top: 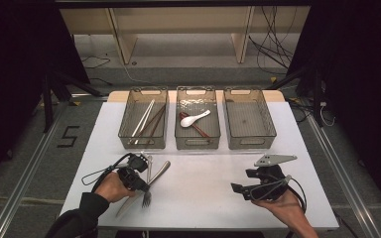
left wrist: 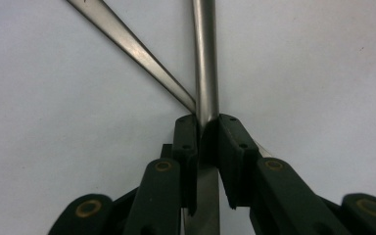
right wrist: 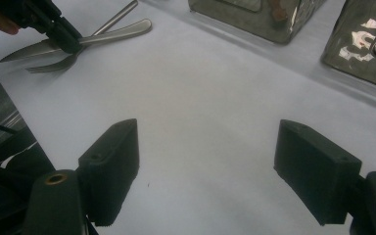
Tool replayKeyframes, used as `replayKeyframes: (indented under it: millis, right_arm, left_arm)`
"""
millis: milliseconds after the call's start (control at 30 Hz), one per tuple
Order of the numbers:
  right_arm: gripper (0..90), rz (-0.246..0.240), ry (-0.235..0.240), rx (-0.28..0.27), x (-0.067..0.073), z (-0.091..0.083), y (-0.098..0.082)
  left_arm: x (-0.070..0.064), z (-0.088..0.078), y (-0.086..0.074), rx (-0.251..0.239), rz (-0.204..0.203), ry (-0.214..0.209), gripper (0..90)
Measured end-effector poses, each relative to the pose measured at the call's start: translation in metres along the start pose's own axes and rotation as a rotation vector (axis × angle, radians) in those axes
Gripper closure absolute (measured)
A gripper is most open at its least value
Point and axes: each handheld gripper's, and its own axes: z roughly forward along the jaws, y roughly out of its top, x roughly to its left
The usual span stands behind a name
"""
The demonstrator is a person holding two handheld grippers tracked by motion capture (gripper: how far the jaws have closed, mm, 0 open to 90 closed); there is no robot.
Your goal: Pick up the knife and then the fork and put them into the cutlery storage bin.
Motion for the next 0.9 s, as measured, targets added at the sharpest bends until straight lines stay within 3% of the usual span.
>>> replayKeyframes:
  millis: [400,800,900]
  right_arm:
    - [25.7,-0.002,-0.003,-0.003,0.0,0.0,0.0]
    - [25.7,-0.003,0.0,-0.002,0.001,0.0,0.0]
    - [25.7,-0.003,0.0,-0.001,0.001,0.0,0.0]
  left_arm:
    - [-0.004,-0.001,0.0,0.019,0.069,0.028,81.6]
    - [-0.01,-0.014,-0.001,0.0,0.138,0.009,85.0]
    - [-0.013,-0.017,0.0,-0.024,0.143,-0.005,86.4]
